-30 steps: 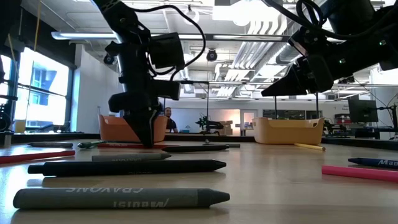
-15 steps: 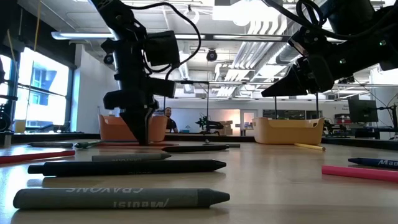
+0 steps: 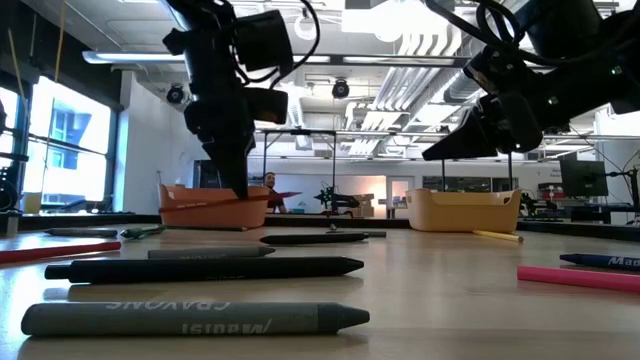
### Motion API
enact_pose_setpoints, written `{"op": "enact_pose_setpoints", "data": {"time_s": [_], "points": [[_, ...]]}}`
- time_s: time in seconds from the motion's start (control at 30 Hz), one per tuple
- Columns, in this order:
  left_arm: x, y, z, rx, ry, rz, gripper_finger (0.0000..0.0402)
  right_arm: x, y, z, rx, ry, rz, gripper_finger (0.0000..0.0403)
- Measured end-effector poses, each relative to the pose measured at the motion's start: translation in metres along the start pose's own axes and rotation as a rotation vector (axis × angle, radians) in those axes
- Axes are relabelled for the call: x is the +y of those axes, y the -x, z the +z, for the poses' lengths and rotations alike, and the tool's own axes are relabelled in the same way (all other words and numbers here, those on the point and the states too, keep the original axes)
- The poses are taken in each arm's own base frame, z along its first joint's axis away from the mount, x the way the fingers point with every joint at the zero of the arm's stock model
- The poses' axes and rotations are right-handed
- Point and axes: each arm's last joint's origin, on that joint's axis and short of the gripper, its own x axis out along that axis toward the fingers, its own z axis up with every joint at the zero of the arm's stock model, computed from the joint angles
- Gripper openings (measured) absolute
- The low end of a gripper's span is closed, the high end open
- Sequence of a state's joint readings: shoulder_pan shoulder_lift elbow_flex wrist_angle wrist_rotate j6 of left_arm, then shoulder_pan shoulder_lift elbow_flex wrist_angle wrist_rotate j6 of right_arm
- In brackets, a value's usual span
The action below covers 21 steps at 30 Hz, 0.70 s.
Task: Sort crayons/erasers/pens/pencils in bins
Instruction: Put the red colored pencil into the white bin
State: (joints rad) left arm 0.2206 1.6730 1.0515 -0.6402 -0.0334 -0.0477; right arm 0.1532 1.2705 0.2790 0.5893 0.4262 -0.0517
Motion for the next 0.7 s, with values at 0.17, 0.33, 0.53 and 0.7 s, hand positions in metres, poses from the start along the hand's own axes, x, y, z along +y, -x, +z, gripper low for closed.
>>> {"op": "enact_pose_setpoints", "data": {"time_s": [0.17, 0.33, 0.53, 0.7], "points": [[-0.007, 0.000, 0.000, 0.002, 0.000, -0.010, 0.0001, 0.000, 0.000, -0.001, 0.008, 0.004, 0.012, 0.0000], [-0.012, -0.010, 0.002, 0.001, -0.023, -0.014, 0.0001, 0.001, 0.000, -0.002, 0.019, -0.009, 0.017, 0.0000], [-0.014, -0.025, 0.006, -0.010, -0.059, -0.015, 0.0000, 0.001, 0.000, -0.003, 0.029, -0.023, 0.017, 0.0000], [-0.012, -0.041, 0.008, -0.006, -0.080, -0.013, 0.0000, 0.001, 0.000, -0.003, 0.029, -0.023, 0.018, 0.0000]]}}
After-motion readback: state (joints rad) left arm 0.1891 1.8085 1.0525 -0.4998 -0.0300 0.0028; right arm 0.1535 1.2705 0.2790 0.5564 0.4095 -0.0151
